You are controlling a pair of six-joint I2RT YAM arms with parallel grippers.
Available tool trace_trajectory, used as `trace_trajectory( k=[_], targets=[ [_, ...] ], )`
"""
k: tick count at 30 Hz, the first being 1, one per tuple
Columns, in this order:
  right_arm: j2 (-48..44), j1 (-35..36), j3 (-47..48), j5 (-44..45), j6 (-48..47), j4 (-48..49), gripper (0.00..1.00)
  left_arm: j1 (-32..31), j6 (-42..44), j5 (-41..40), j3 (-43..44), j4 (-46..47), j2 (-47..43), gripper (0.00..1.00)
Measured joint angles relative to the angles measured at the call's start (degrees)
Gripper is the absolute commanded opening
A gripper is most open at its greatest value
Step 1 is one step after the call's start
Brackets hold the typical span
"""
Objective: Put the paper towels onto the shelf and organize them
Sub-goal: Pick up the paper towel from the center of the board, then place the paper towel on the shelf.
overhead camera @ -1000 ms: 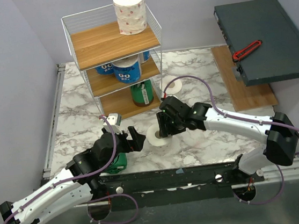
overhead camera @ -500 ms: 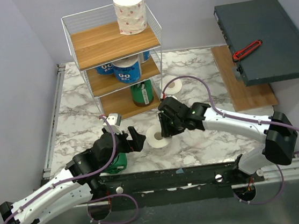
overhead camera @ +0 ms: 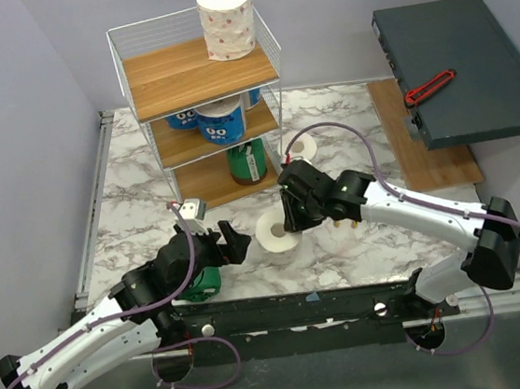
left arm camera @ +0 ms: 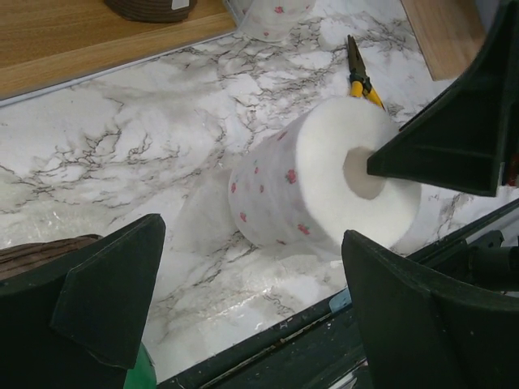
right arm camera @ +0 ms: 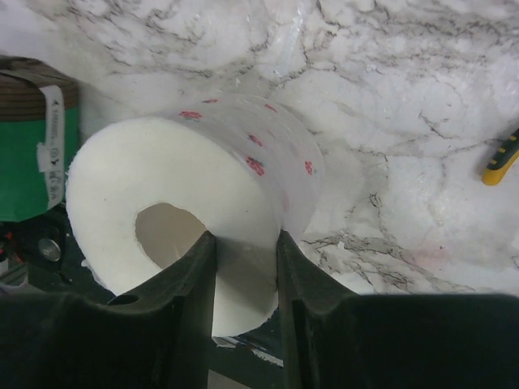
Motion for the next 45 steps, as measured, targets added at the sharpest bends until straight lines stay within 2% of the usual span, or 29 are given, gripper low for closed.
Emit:
trace_trajectory(
  k=[5,10,12,18,22,28,45],
  targets=[
    [-2.75,0.0,9.22,1.77,-0.5,-5.81,0.18,0.0,-0.61,-1.73,-0.02,-0.83,-3.28,0.96],
    [-3.04,0.0,26.77,4.44,-2.47,-11.13,0.18,0.0,-1.07,-4.76,-0.11,-0.9,-7.78,0.96],
    [-2.82,0.0,30.97,5.09,-3.02,-12.22,0.18,0.0,-1.01,-6.05,-0.11,-0.9,-9.49,0.95],
    [2.34,-0.02,48.94,7.96,-5.4,-14.4,0.18,0.0,0.63,-8.17,-0.11,-0.63,-12.33,0.95],
    [6.36,0.0,56.28,9.66,-6.47,-14.25,0.18,0.0,3.34,-9.07,0.98,-0.61,-11.93,0.95],
    [11.37,-0.02,62.66,11.37,-6.99,-12.85,0.18,0.0,7.17,-10.27,5.97,0.83,-9.77,0.95],
    [12.98,0.0,64.76,13.16,-7.58,-2.56,0.15,0.0,19.08,-13.31,12.2,8.74,-6.12,0.95]
  ],
)
